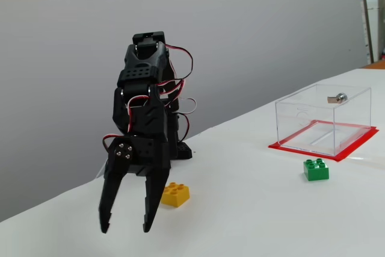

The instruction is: Pick the red lego brick and place it into the transparent box

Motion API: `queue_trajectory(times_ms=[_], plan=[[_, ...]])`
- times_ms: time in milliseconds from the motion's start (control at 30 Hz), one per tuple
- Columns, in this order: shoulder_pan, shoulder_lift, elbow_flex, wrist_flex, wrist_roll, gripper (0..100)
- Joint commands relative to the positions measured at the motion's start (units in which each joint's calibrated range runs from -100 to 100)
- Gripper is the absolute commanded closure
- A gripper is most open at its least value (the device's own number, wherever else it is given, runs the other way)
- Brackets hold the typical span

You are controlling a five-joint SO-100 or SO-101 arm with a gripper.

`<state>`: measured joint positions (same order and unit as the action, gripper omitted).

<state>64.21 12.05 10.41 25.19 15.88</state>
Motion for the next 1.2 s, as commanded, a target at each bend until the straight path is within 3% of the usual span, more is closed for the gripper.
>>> queue_trajectory(times_ms=[0,600,1167], plan=[[-0.29,-0.13,-1.73,0.05,-0.22,62],[-1.84,4.37,-2.73,-0.82,-0.17,59],[-2.73,8.95,-2.82,-10.57,-0.27,59]])
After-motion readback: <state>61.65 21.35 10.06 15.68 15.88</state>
